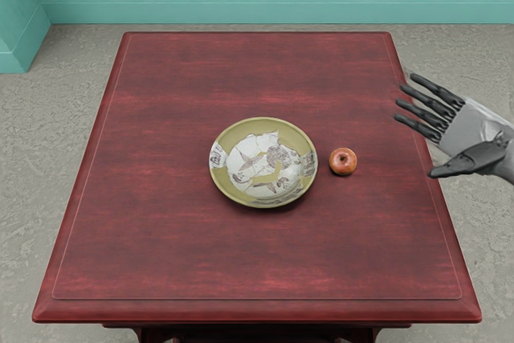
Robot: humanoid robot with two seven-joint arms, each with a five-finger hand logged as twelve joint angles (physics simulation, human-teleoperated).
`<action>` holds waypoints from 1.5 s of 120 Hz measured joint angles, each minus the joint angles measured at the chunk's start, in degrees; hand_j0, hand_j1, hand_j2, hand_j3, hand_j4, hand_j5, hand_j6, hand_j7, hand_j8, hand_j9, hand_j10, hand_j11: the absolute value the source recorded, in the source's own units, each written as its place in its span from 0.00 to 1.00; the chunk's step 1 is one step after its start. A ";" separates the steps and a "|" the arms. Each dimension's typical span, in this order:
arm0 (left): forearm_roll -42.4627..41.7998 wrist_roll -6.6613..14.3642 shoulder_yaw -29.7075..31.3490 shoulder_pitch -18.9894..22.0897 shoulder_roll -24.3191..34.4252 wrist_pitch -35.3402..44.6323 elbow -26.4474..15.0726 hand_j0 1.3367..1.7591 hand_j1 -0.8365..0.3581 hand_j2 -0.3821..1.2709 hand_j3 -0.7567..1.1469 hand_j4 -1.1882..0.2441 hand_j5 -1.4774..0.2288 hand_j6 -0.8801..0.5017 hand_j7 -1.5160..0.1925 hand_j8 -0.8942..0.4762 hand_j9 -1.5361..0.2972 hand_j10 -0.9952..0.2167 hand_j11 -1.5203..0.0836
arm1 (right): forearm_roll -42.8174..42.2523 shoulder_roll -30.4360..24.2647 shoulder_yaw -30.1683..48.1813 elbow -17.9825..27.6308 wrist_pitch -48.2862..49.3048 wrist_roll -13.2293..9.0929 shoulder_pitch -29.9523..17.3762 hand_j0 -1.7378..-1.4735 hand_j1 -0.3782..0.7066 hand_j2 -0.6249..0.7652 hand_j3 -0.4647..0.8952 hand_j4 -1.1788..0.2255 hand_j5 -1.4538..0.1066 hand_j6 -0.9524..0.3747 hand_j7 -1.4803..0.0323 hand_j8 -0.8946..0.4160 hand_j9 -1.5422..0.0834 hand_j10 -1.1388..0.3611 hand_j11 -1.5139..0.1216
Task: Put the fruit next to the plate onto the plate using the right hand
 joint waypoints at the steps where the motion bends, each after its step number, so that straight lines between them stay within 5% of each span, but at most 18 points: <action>1: 0.00 0.00 0.08 0.00 0.00 0.00 0.00 0.76 0.99 0.23 0.40 0.83 0.87 0.64 0.89 0.65 0.84 0.82 0.95 | 0.00 -0.10 0.01 -0.04 0.00 0.00 -0.05 0.30 0.05 0.45 0.34 0.83 0.92 0.70 0.96 0.67 0.93 0.75 0.91; 27: -0.01 0.00 0.74 0.43 0.00 0.00 -0.02 0.76 0.99 0.23 0.40 0.83 0.87 0.64 0.89 0.65 0.84 0.82 0.95 | -0.03 -8.57 -5.34 1.71 -1.69 -0.47 3.98 0.30 0.05 0.45 0.34 0.83 0.91 0.70 0.96 0.67 0.93 0.75 0.91; 48: -0.02 0.00 0.64 0.48 0.00 -0.01 -0.02 0.76 0.99 0.23 0.40 0.83 0.87 0.64 0.89 0.65 0.84 0.82 0.95 | -0.07 -13.47 -23.05 4.17 -16.22 -0.60 21.65 0.30 0.05 0.45 0.34 0.82 0.91 0.70 0.96 0.67 0.93 0.74 0.91; 79: -0.02 0.00 0.64 0.28 0.00 0.00 0.00 0.76 0.99 0.23 0.40 0.83 0.87 0.64 0.89 0.65 0.84 0.82 0.95 | -0.27 -14.64 -49.18 12.66 -43.33 -0.60 38.72 0.30 0.06 0.45 0.34 0.82 0.91 0.70 0.95 0.66 0.92 0.74 0.90; 111: -0.02 0.00 0.65 0.00 0.00 0.01 -0.01 0.76 0.99 0.23 0.40 0.83 0.87 0.64 0.89 0.65 0.84 0.82 0.95 | -0.05 -9.94 -73.55 15.17 -66.70 0.02 57.43 0.30 0.06 0.45 0.34 0.82 0.91 0.70 0.95 0.66 0.93 0.74 0.90; 180: -0.02 0.00 0.76 -0.35 0.00 0.00 -0.03 0.76 0.99 0.23 0.40 0.83 0.87 0.64 0.89 0.65 0.84 0.82 0.95 | 6.68 2.54 -110.46 12.50 -69.99 -0.67 87.42 0.30 0.06 0.45 0.34 0.82 0.91 0.70 0.96 0.66 0.93 0.74 0.90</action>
